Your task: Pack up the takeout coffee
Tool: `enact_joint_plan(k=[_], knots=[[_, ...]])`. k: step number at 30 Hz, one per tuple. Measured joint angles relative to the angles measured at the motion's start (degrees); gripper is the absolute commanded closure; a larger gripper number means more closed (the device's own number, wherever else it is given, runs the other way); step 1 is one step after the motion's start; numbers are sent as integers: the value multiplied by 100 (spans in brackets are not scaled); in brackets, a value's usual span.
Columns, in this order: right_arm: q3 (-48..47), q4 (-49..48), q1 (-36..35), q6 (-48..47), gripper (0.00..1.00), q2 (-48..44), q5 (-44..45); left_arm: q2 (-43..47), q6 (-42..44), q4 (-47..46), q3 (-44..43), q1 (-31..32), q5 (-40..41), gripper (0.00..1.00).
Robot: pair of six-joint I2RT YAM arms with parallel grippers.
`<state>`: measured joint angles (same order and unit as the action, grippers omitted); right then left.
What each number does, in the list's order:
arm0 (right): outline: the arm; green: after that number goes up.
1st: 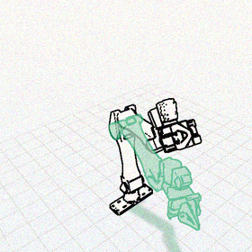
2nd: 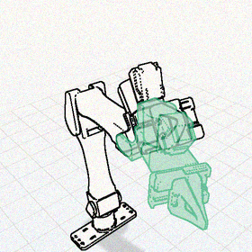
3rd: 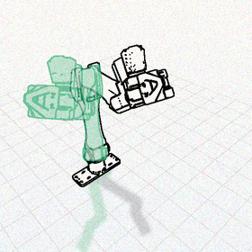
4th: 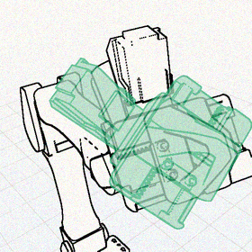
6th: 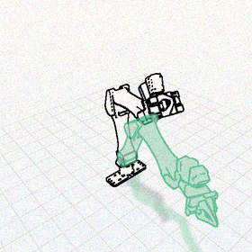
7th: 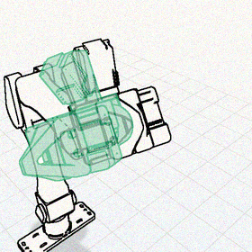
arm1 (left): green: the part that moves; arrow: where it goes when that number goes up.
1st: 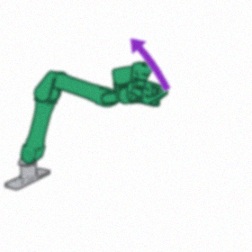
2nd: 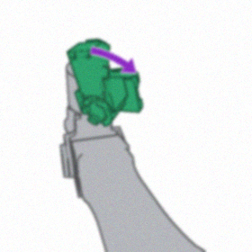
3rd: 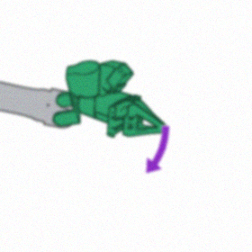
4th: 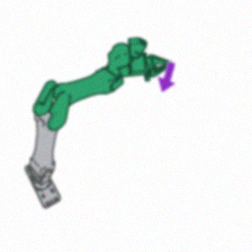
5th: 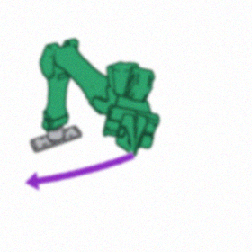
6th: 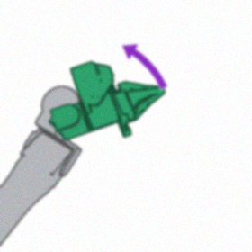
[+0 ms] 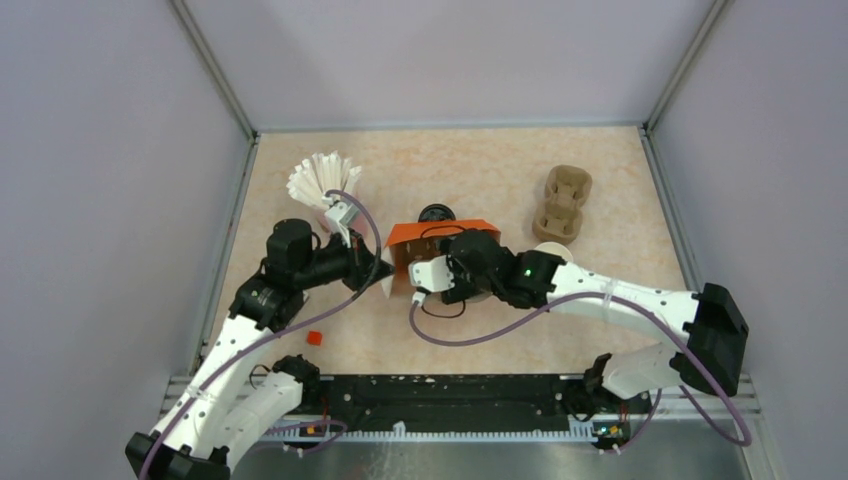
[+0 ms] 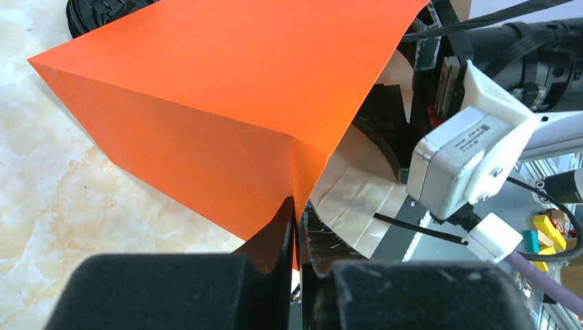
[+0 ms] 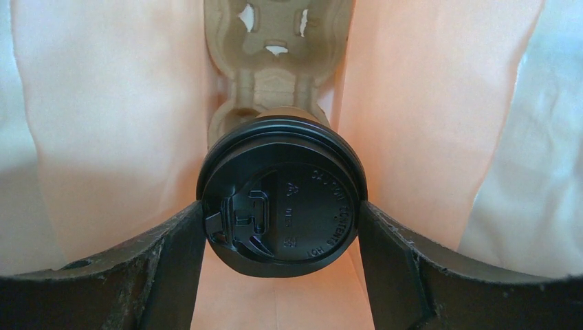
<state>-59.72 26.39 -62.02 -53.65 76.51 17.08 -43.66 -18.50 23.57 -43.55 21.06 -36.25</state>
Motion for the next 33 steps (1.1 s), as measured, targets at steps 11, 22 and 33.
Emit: enact_joint_plan(k=[11,22,33], knots=[[232,-129,310,-326,52,-31,-535,-11,52,24,13,0,-35,90],[232,-66,343,-671,52,-31,-592,-146,50,42,13,0,-37,90],[229,-46,343,-809,53,4,-468,-160,50,52,11,0,-26,90]])
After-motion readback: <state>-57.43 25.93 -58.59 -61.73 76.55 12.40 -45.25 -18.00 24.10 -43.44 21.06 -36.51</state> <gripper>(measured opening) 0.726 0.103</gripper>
